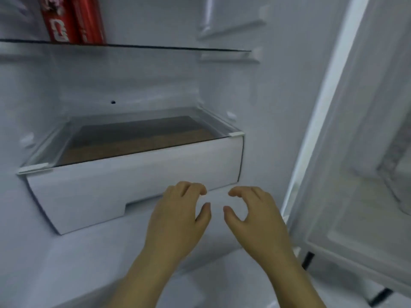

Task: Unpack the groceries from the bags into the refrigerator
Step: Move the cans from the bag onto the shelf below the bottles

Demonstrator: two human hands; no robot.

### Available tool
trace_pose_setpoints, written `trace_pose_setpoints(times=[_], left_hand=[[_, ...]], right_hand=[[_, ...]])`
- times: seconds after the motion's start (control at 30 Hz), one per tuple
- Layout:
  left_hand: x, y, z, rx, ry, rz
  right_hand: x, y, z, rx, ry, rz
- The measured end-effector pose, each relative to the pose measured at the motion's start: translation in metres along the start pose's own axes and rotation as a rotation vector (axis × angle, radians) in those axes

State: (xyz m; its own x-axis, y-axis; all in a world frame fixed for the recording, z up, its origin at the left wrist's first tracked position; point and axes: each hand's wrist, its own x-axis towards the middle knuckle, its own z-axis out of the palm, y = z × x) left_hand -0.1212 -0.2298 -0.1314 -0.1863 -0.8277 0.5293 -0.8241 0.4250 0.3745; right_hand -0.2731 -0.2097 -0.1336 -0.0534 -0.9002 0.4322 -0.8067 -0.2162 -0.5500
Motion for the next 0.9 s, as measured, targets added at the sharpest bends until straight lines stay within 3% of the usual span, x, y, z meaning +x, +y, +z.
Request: trace_pose_setpoints(times=[0.4, 0.9], left_hand=[[-0.057, 0.106, 0.070, -0.316, -0.351, 0.443], [-0.255, 0.367, 0.103, -0.548, -0.717, 1.014]], right_hand=[[-0.147, 0.065, -0.057, -0.136, 0.194, 0.532], [-0.436, 0.092, -0.221, -0.374, 0.519, 1.148]])
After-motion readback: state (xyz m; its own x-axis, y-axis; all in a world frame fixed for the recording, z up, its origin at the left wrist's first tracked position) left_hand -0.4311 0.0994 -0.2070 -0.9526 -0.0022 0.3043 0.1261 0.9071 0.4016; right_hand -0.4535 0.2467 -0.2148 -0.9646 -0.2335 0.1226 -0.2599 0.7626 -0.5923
